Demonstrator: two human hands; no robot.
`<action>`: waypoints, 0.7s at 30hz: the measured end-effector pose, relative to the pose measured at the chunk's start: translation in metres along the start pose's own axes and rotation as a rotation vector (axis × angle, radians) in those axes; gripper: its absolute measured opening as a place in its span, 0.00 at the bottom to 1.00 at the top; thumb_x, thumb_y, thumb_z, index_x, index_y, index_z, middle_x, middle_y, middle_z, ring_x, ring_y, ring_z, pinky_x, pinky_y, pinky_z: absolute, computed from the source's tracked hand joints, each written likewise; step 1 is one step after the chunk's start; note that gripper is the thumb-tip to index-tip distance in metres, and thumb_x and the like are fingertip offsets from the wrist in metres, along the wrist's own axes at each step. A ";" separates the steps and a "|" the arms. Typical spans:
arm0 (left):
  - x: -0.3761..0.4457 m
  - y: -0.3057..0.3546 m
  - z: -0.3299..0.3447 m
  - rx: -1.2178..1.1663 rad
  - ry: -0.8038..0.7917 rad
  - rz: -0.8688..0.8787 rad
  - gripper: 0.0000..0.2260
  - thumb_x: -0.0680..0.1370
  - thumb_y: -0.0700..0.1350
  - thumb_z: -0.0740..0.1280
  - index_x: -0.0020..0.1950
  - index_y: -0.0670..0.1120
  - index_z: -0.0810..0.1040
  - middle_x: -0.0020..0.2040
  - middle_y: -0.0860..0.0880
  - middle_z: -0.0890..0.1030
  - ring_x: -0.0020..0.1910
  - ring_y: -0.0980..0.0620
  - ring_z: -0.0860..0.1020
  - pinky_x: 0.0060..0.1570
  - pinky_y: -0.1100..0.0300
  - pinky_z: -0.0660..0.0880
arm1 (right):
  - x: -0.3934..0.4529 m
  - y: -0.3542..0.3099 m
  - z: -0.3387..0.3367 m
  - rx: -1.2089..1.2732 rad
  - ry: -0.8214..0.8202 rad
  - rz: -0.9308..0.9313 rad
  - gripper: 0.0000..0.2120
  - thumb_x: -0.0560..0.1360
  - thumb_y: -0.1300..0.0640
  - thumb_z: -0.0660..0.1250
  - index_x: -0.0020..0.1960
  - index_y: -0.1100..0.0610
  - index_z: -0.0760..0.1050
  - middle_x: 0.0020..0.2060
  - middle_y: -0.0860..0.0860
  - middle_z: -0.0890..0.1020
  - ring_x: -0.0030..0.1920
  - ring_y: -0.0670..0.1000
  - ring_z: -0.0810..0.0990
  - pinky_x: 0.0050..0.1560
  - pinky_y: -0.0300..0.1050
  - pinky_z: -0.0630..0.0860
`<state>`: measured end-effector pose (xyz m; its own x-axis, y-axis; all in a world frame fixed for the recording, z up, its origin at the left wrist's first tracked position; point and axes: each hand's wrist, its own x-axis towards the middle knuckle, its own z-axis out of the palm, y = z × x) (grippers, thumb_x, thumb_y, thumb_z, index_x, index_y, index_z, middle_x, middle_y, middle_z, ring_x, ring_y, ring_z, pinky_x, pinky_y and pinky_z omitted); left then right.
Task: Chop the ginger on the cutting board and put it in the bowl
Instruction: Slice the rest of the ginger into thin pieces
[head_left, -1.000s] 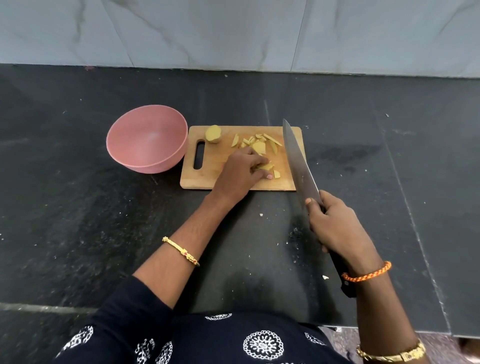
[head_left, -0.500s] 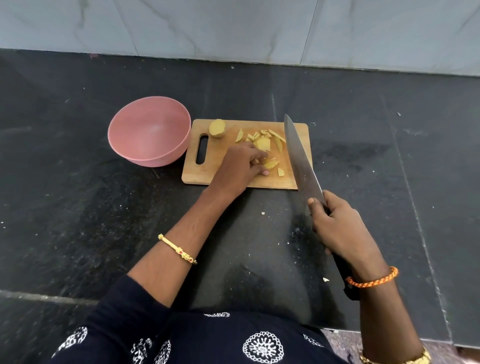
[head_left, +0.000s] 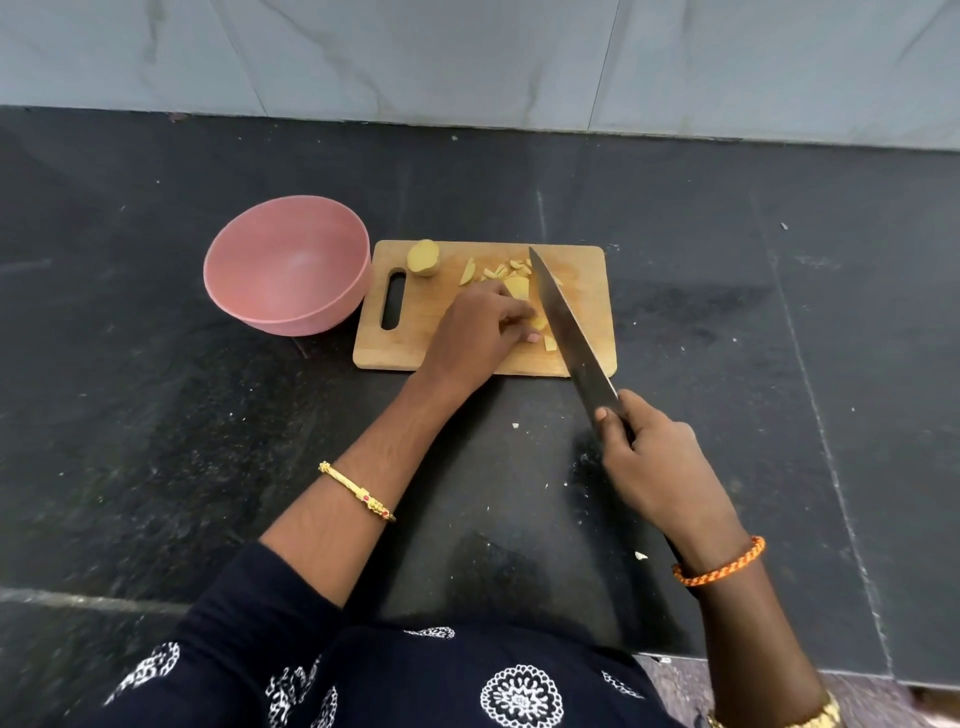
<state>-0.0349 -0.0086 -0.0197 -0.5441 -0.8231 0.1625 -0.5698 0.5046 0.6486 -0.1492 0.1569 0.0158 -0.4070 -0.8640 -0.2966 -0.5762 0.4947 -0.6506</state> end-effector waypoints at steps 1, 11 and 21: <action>0.001 -0.001 -0.001 -0.007 -0.012 -0.007 0.12 0.73 0.45 0.72 0.55 0.44 0.82 0.48 0.47 0.80 0.48 0.52 0.76 0.50 0.57 0.76 | 0.000 0.001 0.001 -0.004 -0.004 0.001 0.11 0.81 0.53 0.56 0.43 0.57 0.68 0.33 0.56 0.76 0.34 0.56 0.74 0.35 0.48 0.70; -0.003 -0.002 -0.002 -0.028 0.032 -0.031 0.11 0.69 0.47 0.75 0.47 0.43 0.84 0.43 0.47 0.81 0.45 0.51 0.77 0.46 0.52 0.76 | -0.011 0.010 -0.010 0.004 -0.047 0.019 0.11 0.81 0.52 0.55 0.45 0.57 0.70 0.33 0.57 0.77 0.31 0.53 0.74 0.33 0.48 0.71; -0.008 0.011 0.012 0.069 0.074 -0.062 0.11 0.74 0.47 0.70 0.52 0.42 0.82 0.46 0.46 0.79 0.49 0.53 0.71 0.46 0.63 0.66 | -0.024 0.017 0.006 -0.001 -0.007 0.103 0.11 0.80 0.53 0.55 0.44 0.58 0.68 0.34 0.58 0.77 0.38 0.60 0.77 0.38 0.48 0.72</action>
<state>-0.0436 0.0069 -0.0227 -0.4608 -0.8690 0.1801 -0.6431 0.4668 0.6070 -0.1446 0.1855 0.0077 -0.4590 -0.8090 -0.3673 -0.5318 0.5813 -0.6158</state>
